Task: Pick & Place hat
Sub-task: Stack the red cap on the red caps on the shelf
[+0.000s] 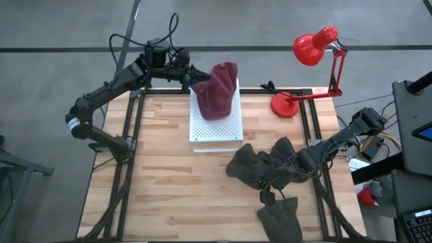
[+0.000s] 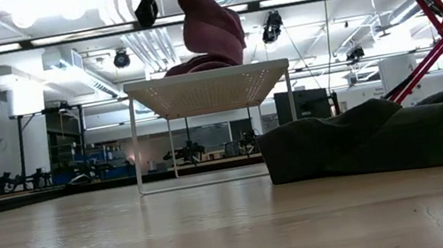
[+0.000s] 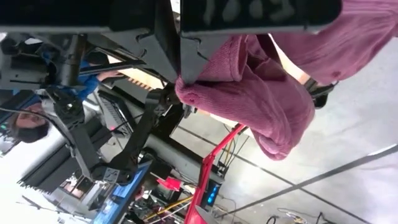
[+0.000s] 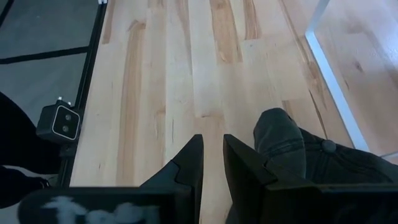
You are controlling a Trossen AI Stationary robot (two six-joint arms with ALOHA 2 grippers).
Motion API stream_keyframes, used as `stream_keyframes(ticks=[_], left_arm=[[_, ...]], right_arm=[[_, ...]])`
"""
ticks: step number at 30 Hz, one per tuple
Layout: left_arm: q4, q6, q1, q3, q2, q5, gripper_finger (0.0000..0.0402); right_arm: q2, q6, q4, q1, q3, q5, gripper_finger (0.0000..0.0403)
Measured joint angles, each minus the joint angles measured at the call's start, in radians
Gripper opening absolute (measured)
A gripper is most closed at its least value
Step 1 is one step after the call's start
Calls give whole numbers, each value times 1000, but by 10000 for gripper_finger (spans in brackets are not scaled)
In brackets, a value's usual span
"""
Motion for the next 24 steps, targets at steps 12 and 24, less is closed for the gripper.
stream_keyframes(ticks=[12,24], left_arm=[[-72,-69,-14,-1,-24,-11,0],[-180,11,-4,-3,-75,-35,0]], right_arm=[[0,3,-8,0,0,0,61],[-2,17,-54,0,0,-19,61]])
